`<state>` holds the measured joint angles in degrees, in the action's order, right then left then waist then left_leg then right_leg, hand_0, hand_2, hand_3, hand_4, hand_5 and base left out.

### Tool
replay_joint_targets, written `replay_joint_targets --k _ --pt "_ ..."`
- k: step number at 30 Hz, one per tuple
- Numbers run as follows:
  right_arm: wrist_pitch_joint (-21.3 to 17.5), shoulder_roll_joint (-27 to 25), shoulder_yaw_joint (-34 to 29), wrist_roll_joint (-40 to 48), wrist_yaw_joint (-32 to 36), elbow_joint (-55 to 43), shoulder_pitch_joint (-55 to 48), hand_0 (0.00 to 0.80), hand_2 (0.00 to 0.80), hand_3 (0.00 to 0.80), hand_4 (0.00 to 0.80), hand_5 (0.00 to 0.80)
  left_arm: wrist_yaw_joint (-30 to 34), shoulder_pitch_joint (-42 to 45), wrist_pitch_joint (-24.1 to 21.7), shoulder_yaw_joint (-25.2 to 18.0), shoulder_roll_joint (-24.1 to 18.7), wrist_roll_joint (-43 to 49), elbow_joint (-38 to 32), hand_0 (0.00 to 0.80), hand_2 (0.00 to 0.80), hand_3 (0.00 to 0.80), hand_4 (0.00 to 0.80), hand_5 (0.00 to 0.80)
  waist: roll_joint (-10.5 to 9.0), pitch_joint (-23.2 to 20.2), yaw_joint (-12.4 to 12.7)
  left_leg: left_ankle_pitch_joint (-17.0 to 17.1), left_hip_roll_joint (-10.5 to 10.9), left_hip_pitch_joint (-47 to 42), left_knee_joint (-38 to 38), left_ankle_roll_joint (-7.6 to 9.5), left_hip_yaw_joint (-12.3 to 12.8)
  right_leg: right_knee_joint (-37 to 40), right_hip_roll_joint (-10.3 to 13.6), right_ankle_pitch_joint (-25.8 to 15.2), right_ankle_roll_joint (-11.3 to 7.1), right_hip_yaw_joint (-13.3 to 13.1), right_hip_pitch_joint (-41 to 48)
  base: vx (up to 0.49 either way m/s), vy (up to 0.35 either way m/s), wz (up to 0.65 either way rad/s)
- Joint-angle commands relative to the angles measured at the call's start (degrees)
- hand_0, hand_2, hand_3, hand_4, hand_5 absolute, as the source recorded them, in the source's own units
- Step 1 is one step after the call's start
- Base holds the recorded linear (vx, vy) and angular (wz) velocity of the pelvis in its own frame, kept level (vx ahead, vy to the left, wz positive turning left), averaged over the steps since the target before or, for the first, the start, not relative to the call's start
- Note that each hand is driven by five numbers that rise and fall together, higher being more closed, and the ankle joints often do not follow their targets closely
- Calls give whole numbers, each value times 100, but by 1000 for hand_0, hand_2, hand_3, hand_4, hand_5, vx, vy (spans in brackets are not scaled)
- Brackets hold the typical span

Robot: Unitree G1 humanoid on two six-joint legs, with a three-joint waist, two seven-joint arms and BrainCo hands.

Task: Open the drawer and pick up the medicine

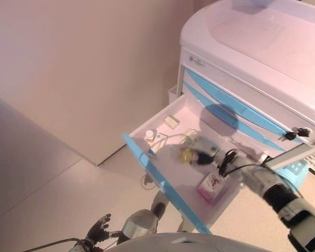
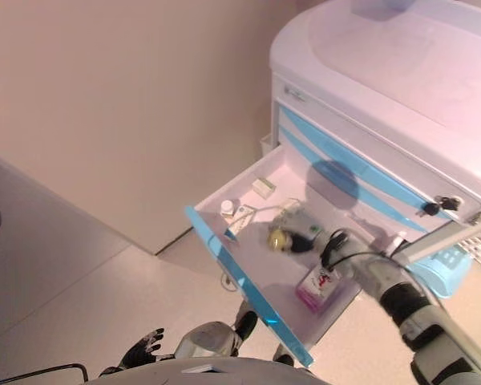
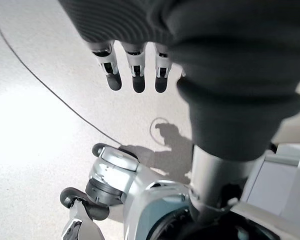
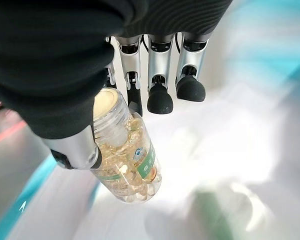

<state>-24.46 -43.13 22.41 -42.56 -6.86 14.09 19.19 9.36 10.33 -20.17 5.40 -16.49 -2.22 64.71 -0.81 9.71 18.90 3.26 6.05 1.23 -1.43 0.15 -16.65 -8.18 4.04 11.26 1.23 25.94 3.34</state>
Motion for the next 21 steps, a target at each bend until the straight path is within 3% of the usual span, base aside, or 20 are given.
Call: replay_joint_targets --k 1,5,9,14,21 --pt "108 -546 -552 653 -583 -860 770 800 800 800 800 800 42 74 -74 -13 -174 -106 16 0 0 0 0 0 -35 -198 -180 -348 105 -29 87 62 120 -8 57 -298 -310 -280 45 18 3 -26" --pt "305 -1034 -1196 1106 -1075 -954 1319 800 800 800 800 800 98 75 -72 -22 -230 -163 39 0 0 0 0 0 -65 -246 -276 -426 87 -131 68 94 259 16 38 -295 -320 -443 84 30 15 -36" --pt "829 -1556 -1544 1756 -1495 -283 2195 800 800 800 800 800 173 34 1 78 -344 -254 65 0 0 0 0 0 -95 -316 -318 -553 90 -237 -22 114 401 28 36 -278 -325 -588 148 76 26 -21" --pt "1269 -2116 -1152 1997 -1355 535 3007 800 800 800 800 800 186 -49 173 259 -487 -407 -8 0 0 0 0 0 -147 -357 -318 -602 104 -261 -76 132 448 84 34 -309 -329 -635 178 66 2 -4" --pt "1768 -2588 -54 2549 -19 1889 4039 800 800 800 800 800 230 -131 425 359 -718 -459 -105 0 0 0 0 0 -222 -257 -229 -644 120 -292 -97 128 443 80 50 -300 -307 -616 196 34 -14 2"
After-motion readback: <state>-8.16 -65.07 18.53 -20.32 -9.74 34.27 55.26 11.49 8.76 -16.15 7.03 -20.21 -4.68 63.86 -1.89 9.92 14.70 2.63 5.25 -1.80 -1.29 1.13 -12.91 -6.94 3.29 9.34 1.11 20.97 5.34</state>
